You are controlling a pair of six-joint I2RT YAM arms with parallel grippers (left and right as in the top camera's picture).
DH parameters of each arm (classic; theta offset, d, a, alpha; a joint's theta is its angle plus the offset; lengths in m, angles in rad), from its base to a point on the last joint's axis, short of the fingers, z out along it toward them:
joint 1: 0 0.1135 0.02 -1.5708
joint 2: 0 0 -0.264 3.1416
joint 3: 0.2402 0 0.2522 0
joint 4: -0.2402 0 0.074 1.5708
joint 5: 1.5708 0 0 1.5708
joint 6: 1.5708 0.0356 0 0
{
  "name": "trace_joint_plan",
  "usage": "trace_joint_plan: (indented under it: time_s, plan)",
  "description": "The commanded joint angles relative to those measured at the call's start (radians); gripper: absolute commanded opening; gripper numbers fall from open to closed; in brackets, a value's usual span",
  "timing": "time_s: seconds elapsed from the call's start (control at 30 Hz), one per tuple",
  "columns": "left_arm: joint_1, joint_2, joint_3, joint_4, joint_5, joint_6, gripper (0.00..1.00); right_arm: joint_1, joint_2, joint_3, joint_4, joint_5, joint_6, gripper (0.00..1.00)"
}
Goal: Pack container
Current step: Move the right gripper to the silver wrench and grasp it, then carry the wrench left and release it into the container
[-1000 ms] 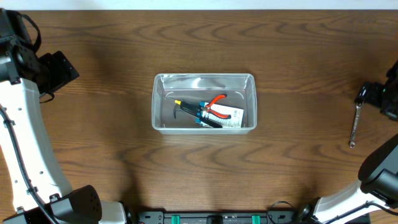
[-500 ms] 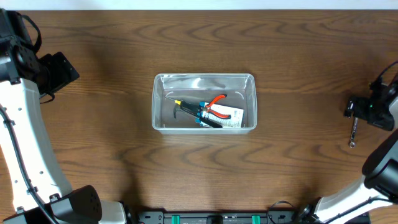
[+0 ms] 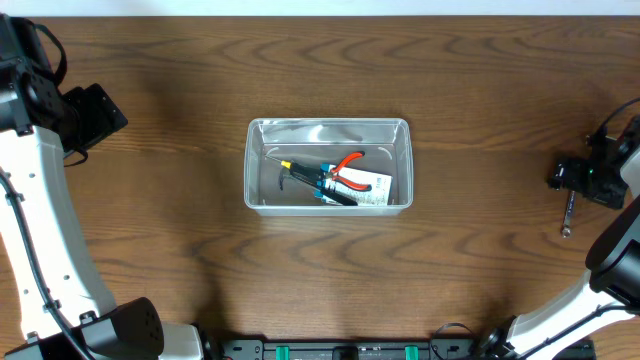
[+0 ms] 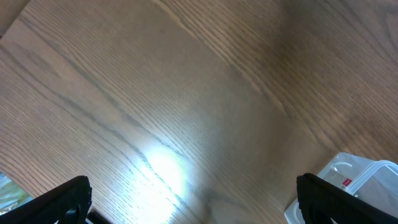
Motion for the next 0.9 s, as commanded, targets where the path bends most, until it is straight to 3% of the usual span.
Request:
trace_joint_plan:
  time_s: [0.0, 0.13, 0.4, 0.87]
  plan:
    - [0.002, -0.005, -0.005, -0.003, -0.002, 0.013, 0.98, -0.003, 0.068, -0.021, -0.002, 0.003, -0.011, 0.8]
    - [0.002, -0.005, -0.005, -0.003, -0.002, 0.013, 0.98, -0.003, 0.068, -0.021, -0.003, 0.003, -0.007, 0.54]
    - [0.002, -0.005, -0.005, -0.003, -0.002, 0.013, 0.98, -0.003, 0.068, -0.021, -0.002, 0.003, 0.002, 0.32]
    - [0.002, -0.005, -0.005, -0.003, -0.002, 0.018, 0.98, 0.007, 0.068, -0.017, -0.003, -0.034, 0.034, 0.13]
